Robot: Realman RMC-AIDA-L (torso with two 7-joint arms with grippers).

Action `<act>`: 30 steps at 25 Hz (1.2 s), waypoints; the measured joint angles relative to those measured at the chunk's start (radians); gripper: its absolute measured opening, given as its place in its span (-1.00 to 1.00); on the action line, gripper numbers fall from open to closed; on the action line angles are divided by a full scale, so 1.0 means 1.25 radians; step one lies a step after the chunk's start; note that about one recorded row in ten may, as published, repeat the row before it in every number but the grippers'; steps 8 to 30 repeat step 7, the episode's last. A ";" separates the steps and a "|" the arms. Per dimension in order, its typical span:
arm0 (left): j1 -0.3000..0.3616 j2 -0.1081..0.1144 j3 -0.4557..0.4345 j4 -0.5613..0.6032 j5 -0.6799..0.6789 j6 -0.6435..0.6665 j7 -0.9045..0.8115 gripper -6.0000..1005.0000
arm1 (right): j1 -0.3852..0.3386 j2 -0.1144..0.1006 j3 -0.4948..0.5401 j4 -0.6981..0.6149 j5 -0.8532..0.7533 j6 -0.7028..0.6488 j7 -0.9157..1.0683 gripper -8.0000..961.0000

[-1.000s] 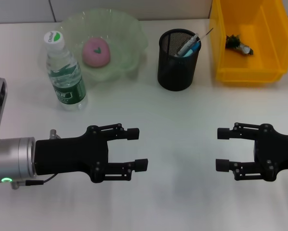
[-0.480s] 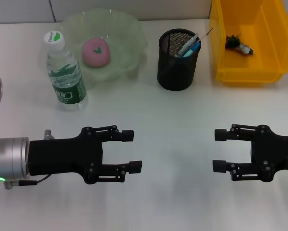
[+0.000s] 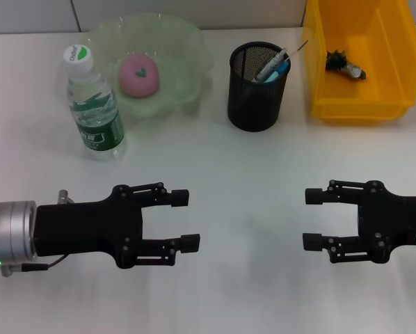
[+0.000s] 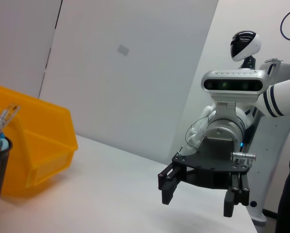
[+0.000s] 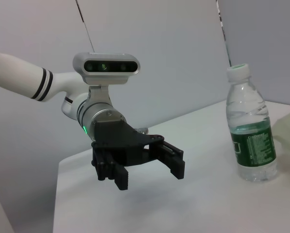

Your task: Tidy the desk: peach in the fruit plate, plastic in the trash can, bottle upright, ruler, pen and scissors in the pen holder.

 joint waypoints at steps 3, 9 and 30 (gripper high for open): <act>0.000 0.000 0.000 0.000 0.000 0.001 0.000 0.56 | 0.001 0.000 0.000 0.000 0.000 0.000 0.000 0.64; 0.000 0.000 0.000 0.001 0.000 0.001 0.001 0.56 | 0.001 -0.001 0.000 0.000 0.000 0.000 0.000 0.64; 0.000 0.000 0.000 0.001 0.000 0.001 0.001 0.56 | 0.001 -0.001 0.000 0.000 0.000 0.000 0.000 0.64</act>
